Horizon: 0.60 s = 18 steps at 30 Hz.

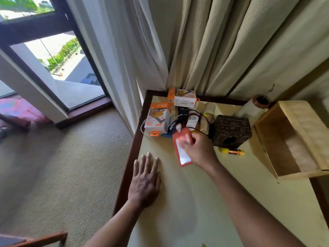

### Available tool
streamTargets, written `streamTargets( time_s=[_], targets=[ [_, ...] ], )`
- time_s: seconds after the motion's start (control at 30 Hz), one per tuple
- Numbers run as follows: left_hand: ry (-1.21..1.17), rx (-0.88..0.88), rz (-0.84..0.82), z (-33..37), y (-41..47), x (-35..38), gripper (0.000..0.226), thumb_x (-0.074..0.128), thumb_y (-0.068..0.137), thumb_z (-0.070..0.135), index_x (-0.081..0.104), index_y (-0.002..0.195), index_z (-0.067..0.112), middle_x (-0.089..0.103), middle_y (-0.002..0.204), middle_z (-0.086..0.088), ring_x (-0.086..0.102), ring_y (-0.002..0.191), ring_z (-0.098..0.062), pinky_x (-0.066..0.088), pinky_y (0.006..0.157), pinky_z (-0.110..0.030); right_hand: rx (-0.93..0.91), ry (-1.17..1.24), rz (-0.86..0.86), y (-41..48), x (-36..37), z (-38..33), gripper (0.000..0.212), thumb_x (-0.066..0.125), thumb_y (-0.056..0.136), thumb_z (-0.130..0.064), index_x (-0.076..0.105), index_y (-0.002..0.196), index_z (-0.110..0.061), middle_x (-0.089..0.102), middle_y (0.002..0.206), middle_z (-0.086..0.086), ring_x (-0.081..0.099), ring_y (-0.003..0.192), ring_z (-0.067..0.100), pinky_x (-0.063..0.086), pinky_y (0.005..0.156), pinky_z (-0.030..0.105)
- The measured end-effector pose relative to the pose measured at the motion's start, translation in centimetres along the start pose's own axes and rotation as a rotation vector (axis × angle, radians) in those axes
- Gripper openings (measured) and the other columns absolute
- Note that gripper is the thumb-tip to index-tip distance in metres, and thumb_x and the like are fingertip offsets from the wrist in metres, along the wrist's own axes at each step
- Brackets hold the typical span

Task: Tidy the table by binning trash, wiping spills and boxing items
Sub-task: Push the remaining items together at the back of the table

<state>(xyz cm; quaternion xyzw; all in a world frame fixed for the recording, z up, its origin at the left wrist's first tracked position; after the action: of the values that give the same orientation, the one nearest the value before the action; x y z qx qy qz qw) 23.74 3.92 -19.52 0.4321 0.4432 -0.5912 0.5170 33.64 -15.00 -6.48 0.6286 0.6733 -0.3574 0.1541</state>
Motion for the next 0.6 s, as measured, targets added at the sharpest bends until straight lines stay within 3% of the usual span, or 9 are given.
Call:
streamTargets(
  time_s=[0.13, 0.27, 0.37, 0.43, 0.5, 0.6],
  targets=[
    [0.032, 0.016, -0.018, 0.0, 0.1, 0.4, 0.066, 0.034, 0.103, 0.045, 0.022, 0.164, 0.022, 0.013, 0.172, -0.015, 0.001, 0.16, -0.033, 0.005, 0.127, -0.056, -0.105, -0.002, 0.217, 5.7, -4.9, -4.5, 0.036, 0.076, 0.089, -0.035, 0.064, 0.118, -0.017, 0.069, 0.106, -0.001, 0.071, 0.088, 0.019, 0.064, 0.071, 0.04],
    [0.033, 0.019, -0.036, 0.0, 0.3, 0.4, 0.068, 0.028, 0.103, 0.047, 0.015, 0.166, 0.024, 0.005, 0.173, -0.014, -0.009, 0.16, -0.031, -0.001, 0.127, -0.055, 0.081, 0.14, 0.215, 11.6, -4.4, -2.9, 0.044, 0.083, 0.082, -0.028, 0.066, 0.12, -0.017, 0.073, 0.114, 0.006, 0.074, 0.091, 0.021, 0.065, 0.075, 0.041],
    [0.015, 0.019, -0.045, 0.0, 0.4, 0.2, 0.069, 0.025, 0.102, 0.048, 0.013, 0.166, 0.024, 0.003, 0.173, -0.013, -0.01, 0.159, -0.031, -0.002, 0.127, -0.054, 0.117, 0.064, 0.185, 13.8, -2.9, -2.0, 0.053, 0.085, 0.079, -0.028, 0.066, 0.125, -0.011, 0.071, 0.12, 0.009, 0.071, 0.104, 0.025, 0.06, 0.074, 0.031],
    [0.006, 0.021, -0.047, 0.0, 0.4, 0.1, 0.069, 0.024, 0.102, 0.048, 0.013, 0.166, 0.023, 0.003, 0.173, -0.013, -0.009, 0.16, -0.032, -0.002, 0.128, -0.054, 0.08, -0.03, 0.21, 13.7, -2.6, -2.2, 0.053, 0.082, 0.081, -0.033, 0.066, 0.125, -0.009, 0.069, 0.12, 0.01, 0.067, 0.111, 0.026, 0.049, 0.069, 0.022],
    [0.01, 0.023, -0.049, 0.1, 0.5, -0.1, 0.07, 0.023, 0.101, 0.048, 0.013, 0.166, 0.023, 0.003, 0.173, -0.013, -0.008, 0.16, -0.031, -0.001, 0.128, -0.055, -0.002, -0.151, 0.283, 12.6, -2.9, -3.0, 0.052, 0.073, 0.084, -0.044, 0.064, 0.124, -0.013, 0.065, 0.123, 0.011, 0.062, 0.116, 0.029, 0.05, 0.081, 0.028],
    [-0.007, 0.022, -0.055, 0.0, 0.7, -0.3, 0.069, 0.024, 0.102, 0.048, 0.015, 0.166, 0.023, 0.006, 0.173, -0.014, -0.005, 0.16, -0.032, 0.0, 0.128, -0.055, -0.133, -0.169, 0.331, 8.2, -2.1, -3.5, 0.043, 0.062, 0.092, -0.037, 0.061, 0.129, -0.015, 0.058, 0.13, 0.012, 0.053, 0.124, 0.031, 0.047, 0.103, 0.044]
  ],
)
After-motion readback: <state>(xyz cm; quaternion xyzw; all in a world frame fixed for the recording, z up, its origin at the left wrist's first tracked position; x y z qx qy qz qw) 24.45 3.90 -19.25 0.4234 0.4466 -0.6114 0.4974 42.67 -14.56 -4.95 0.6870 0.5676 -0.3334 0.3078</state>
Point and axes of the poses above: each hand's wrist, its own y-axis towards the middle knuckle, its own x-axis out of the palm, z = x × y, the point moved 9 cm from there along y, towards the middle knuckle
